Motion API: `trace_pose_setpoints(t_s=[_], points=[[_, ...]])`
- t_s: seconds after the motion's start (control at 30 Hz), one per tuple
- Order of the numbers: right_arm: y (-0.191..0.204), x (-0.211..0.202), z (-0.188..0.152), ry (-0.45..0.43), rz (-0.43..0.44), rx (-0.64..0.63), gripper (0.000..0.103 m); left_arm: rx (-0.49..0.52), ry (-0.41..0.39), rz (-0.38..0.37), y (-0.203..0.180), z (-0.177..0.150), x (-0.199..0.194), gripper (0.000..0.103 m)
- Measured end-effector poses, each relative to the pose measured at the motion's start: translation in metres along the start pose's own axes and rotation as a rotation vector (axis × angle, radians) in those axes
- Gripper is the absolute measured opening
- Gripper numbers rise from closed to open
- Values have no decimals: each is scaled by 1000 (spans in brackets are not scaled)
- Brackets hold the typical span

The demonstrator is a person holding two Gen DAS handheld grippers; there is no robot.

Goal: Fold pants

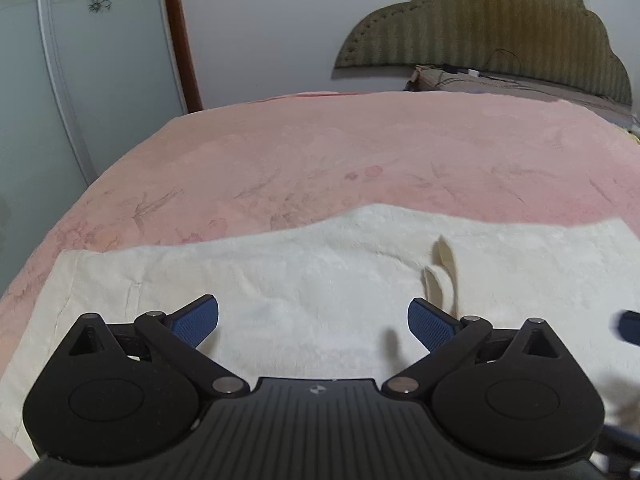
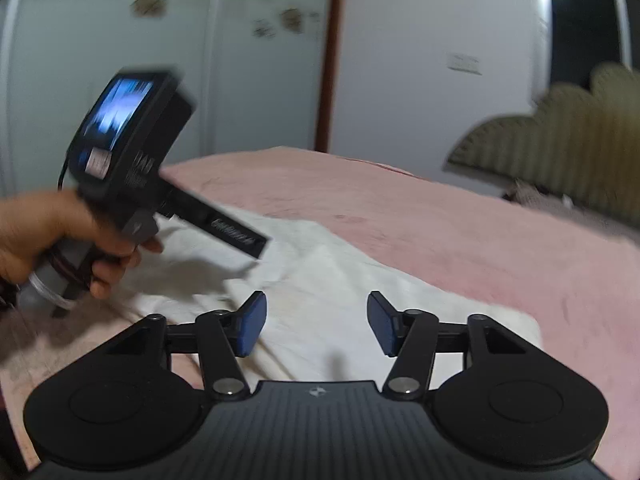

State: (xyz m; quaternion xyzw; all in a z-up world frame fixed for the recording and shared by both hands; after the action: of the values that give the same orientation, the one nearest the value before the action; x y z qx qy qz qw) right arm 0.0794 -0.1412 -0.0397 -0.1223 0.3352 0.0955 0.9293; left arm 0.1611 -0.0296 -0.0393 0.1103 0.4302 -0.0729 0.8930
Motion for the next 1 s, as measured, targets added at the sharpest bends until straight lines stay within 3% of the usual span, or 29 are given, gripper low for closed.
trace_pose_setpoints(t_s=[0.13, 0.2, 0.27, 0.33, 0.43, 0.5, 0.63, 0.7, 0.83, 0.97, 1.0], points=[[23, 23, -4, 67, -33, -75, 50, 121, 17, 62, -2, -37, 7, 103], [23, 30, -12, 89, -51, -85, 46, 168, -36, 63, -2, -53, 3, 103], [22, 34, -15, 84, -53, -77, 25, 187, -53, 49, 1, -60, -2, 103], [21, 34, -16, 76, -73, -83, 13, 185, -31, 26, 6, -58, -6, 103], [26, 40, -16, 79, -83, -126, 9, 99, -73, 18, 17, -39, -20, 102], [31, 38, -19, 74, -81, -152, 8, 8, -87, -79, 20, -23, -29, 102], [39, 29, -25, 54, -92, -192, 8, -125, -40, -341, -3, 4, -32, 103], [41, 28, -21, 50, -78, -195, 8, -115, -39, -369, -21, 12, -30, 103], [44, 27, -26, 59, -66, -215, 8, 10, -33, -284, -60, 16, -12, 103], [44, 36, -32, 80, -43, -211, 11, 117, 23, -78, -77, 6, 27, 101], [41, 32, -31, 87, -34, -213, 11, 133, 22, -62, -78, 0, 33, 103]])
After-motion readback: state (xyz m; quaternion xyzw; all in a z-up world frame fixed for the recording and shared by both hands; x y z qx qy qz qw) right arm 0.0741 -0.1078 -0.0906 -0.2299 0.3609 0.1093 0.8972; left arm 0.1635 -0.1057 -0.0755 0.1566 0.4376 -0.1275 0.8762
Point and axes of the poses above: each gripper's, at about its wrist camera, not at the fingertips, and x roughly the way its jaws point, y to its left, z to its top, the point moved 9 cm from there along x, roughly the way its jaws point, and after that the axes turned 14 degrees about y, right-handed, at the moved point
